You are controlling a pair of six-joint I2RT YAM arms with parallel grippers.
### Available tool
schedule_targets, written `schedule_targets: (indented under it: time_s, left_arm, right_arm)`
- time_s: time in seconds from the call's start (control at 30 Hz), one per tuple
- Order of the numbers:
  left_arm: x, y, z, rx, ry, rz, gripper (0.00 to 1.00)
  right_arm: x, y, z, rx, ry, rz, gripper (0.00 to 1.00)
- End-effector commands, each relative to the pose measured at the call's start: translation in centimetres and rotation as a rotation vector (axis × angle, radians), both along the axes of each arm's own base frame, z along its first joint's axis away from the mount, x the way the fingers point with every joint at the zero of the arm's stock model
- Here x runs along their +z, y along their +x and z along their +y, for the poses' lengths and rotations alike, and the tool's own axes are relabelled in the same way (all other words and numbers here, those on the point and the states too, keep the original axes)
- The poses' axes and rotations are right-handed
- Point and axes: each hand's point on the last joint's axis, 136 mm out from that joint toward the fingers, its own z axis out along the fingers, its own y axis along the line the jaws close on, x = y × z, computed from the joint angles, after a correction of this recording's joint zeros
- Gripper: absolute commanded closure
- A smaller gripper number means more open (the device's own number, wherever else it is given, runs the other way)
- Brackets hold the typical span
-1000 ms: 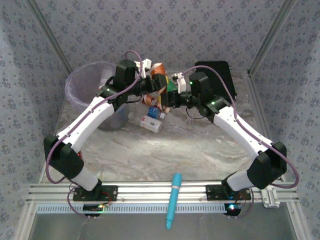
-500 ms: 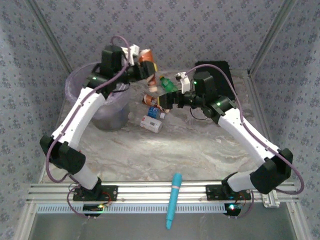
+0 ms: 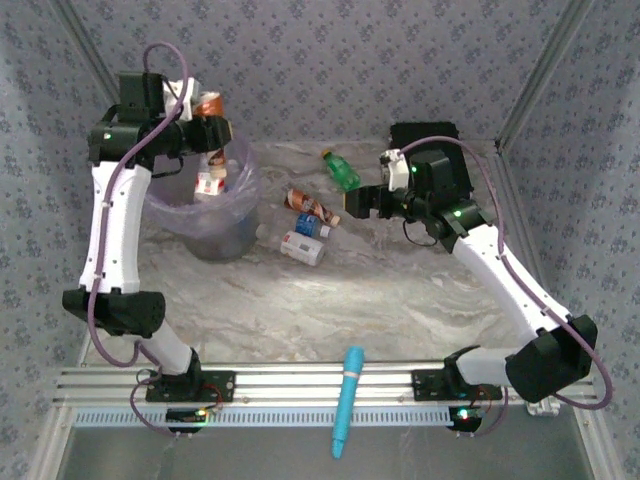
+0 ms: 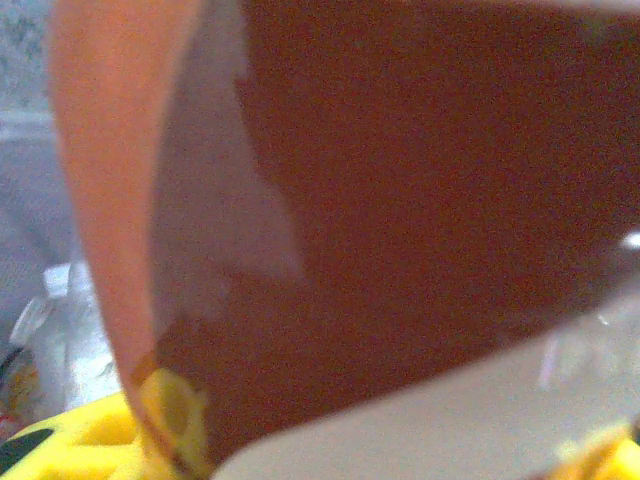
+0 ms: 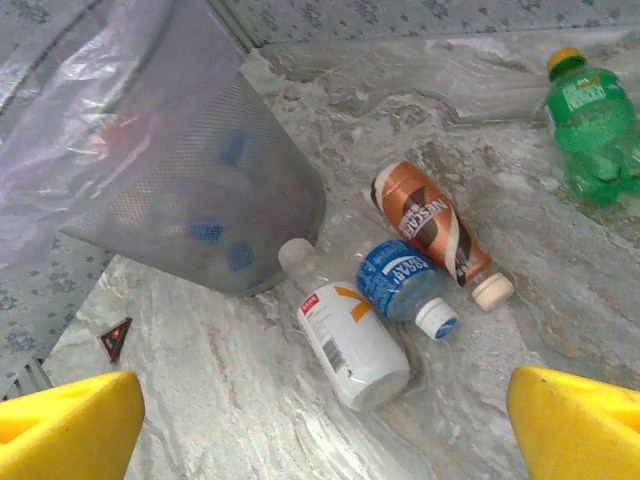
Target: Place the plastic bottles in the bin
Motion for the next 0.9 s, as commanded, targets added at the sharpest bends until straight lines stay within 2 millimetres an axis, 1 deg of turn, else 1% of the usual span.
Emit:
schedule_targets:
  time_s: [0.0, 0.1, 0.2, 0.27, 0.33, 0.4, 0.47, 0.57, 0.6, 0.67, 0.73, 0.87]
  left_arm:
    - [-3.1, -0.3, 1.0, -0.024, 0.139, 0.098, 0.60]
    - [-4.6, -0.1, 1.5, -0.023, 0.202, 0.150, 0.61]
    - [-6.1, -0.4, 1.6, -0.036, 0.252, 0.202, 0.62]
    - [-6.7, -0.7, 1.6, -0.044, 0.281, 0.222, 0.61]
    - [-7.1, -1.0, 1.7, -0.051, 0.304, 0.238, 0.56]
    - [-7.3, -1.3, 1.5, -0.068, 0.311, 0.252, 0.47]
    - [-7.2, -1.6, 1.2, -0.087, 0.303, 0.257, 0.41]
    - [-6.7, -2.0, 0.7, -0.109, 0.280, 0.249, 0.24]
    - [-6.4, -2.0, 0.7, -0.107, 0.279, 0.242, 0.20]
    - [-5.8, -1.8, 0.8, -0.096, 0.276, 0.221, 0.15]
    - [-5.2, -1.6, 0.7, -0.091, 0.266, 0.198, 0.14]
    - [-4.1, -0.8, 1.0, -0.051, 0.258, 0.149, 0.19]
  right_arm:
    - [-0.6, -0.3, -0.7, -0.006, -0.035, 0.009, 0.05]
    - [-1.0, -0.5, -1.0, -0.012, -0.044, 0.017, 0.06]
    - [-1.5, -0.5, -1.3, -0.024, -0.049, 0.024, 0.06]
    - [-1.6, -0.4, -1.4, -0.028, -0.046, 0.027, 0.06]
    - [-1.7, -0.3, -1.4, -0.028, -0.046, 0.029, 0.06]
    - [-1.7, -0.1, -1.4, -0.029, -0.044, 0.031, 0.06]
    - [-1.7, -0.1, -1.4, -0.030, -0.044, 0.032, 0.06]
    - [-1.8, 0.0, -1.5, -0.032, -0.046, 0.036, 0.06]
    - [-1.9, 0.1, -1.5, -0.033, -0.046, 0.038, 0.07]
    - [-2.1, 0.1, -1.4, -0.033, -0.045, 0.043, 0.07]
    - [-2.1, 0.1, -1.4, -0.031, -0.044, 0.046, 0.07]
    - [-2.3, 0.2, -1.3, -0.030, -0.046, 0.051, 0.07]
